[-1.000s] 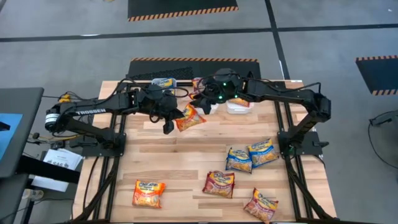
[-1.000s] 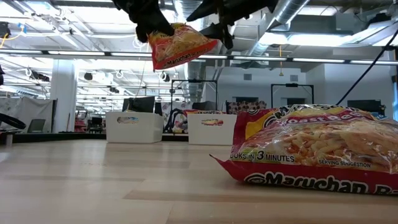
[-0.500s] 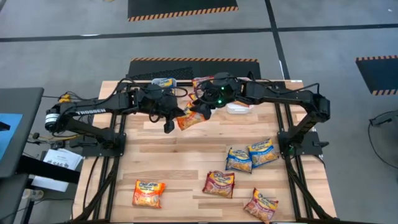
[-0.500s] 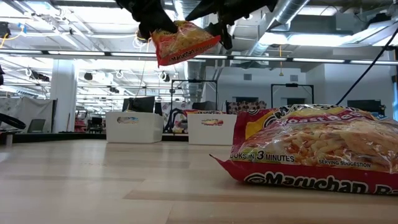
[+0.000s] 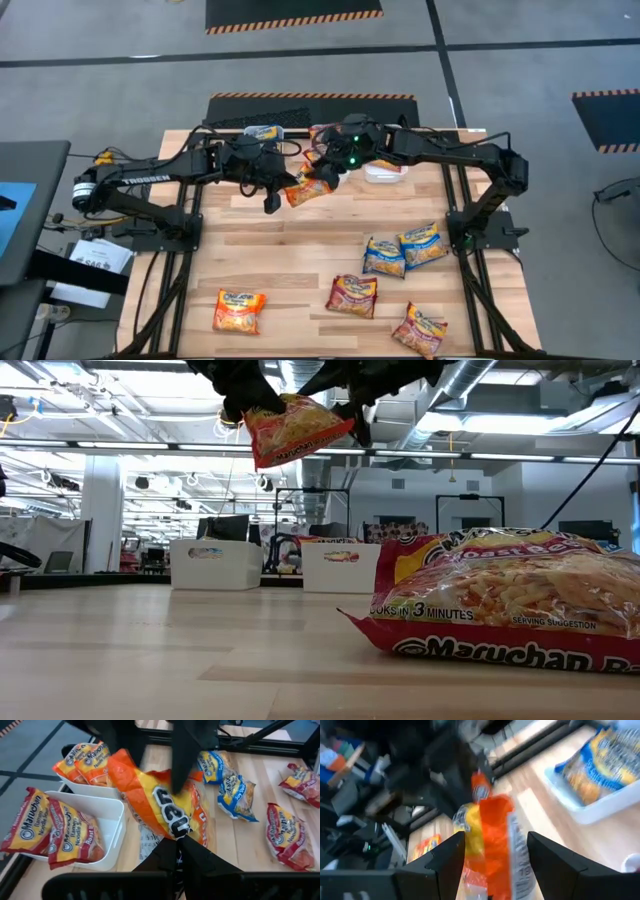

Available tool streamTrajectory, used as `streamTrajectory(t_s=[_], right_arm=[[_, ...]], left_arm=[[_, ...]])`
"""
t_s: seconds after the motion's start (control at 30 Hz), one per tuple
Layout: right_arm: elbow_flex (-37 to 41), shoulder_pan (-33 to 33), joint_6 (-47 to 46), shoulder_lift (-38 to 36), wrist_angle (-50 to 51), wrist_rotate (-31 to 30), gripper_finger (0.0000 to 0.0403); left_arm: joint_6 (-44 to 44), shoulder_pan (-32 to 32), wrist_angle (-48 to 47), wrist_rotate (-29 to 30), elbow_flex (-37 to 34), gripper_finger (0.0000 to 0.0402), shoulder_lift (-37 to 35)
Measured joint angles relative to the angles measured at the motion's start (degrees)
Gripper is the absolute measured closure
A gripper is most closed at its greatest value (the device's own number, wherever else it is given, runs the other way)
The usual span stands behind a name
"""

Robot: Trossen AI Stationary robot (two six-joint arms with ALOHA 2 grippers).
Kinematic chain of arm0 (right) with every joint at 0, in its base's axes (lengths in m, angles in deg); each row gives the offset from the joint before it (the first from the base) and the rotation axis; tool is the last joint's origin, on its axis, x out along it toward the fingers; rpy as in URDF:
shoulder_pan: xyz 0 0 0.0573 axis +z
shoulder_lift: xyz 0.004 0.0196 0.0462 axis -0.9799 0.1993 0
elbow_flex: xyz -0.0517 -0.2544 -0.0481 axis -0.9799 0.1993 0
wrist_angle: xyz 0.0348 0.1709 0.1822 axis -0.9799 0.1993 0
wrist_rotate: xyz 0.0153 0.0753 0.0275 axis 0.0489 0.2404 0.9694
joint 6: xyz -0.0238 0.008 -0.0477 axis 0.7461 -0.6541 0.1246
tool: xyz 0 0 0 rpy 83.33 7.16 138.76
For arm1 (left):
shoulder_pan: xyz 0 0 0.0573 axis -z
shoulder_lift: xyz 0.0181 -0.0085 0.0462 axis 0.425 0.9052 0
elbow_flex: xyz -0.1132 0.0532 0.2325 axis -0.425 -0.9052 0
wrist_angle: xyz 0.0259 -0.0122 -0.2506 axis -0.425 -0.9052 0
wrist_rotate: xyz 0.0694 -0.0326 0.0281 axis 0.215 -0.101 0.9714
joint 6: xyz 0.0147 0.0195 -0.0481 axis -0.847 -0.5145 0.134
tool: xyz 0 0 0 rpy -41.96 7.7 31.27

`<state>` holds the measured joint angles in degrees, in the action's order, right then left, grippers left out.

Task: Sort Maruchan noodles
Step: Put the orange noodle pack into the right white bin

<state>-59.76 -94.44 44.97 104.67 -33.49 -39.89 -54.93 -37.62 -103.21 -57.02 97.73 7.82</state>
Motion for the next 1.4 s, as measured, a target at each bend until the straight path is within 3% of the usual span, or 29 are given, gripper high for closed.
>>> streamTrajectory(t_s=[0.27, 0.4, 0.83, 0.97, 1.07, 1.23, 1.4], right_arm=[[0.0, 0.9, -1.1, -0.1, -0.8, -1.3, 0.0163], [0.0, 0.9, -3.0, -0.1, -0.4, -2.0, 0.0183], [0.0, 0.9, -3.0, -0.1, -0.4, -1.9, 0.039], [0.0, 0.9, -4.0, -0.1, -0.4, -2.4, 0.0386], [0.0, 0.8, -4.0, -0.1, -0.3, -2.4, 0.039], [0.0, 0.8, -4.0, -0.1, -0.4, -2.8, 0.0394], [0.0, -0.3, -4.0, -0.2, -0.3, -3.2, 0.0395]], left_arm=[[-0.3, 0.0, 2.6, 0.3, 0.0, 0.0401, 0.4], [-0.3, 0.0, 4.1, 0.3, 0.0, 0.0401, 1.0], [1.9, 0.0, 4.0, 2.1, 0.0, 0.0401, 1.0], [5.1, -0.3, 4.0, 0.7, 0.0, 0.0398, 1.0], [7.2, -1.6, 4.2, -4.1, 0.0, 0.0382, 1.0], [8.0, -4.4, 4.4, -10.6, 0.0, 0.0336, 1.0], [9.8, -5.5, 4.4, -11.5, 0.0, 0.0287, 1.0]])
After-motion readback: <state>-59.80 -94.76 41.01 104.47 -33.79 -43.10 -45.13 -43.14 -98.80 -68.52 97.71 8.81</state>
